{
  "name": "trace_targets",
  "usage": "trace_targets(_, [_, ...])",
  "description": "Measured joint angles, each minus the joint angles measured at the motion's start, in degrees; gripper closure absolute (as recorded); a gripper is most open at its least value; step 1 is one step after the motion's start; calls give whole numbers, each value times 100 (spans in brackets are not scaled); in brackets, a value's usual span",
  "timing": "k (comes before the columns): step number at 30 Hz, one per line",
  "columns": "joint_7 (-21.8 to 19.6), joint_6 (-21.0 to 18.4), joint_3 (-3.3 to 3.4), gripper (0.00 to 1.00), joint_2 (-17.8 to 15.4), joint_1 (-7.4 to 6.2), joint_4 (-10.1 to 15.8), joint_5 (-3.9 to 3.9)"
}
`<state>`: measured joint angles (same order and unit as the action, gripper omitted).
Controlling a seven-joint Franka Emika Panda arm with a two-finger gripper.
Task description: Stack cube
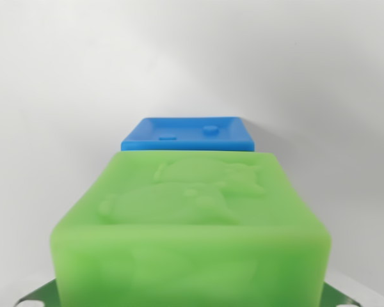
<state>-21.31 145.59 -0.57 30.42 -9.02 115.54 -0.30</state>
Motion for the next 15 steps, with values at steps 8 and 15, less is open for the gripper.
trace_targets(8, [0, 98, 0, 100, 109, 0, -15, 0])
trace_targets(15, [0, 145, 0, 100, 163, 0, -25, 0])
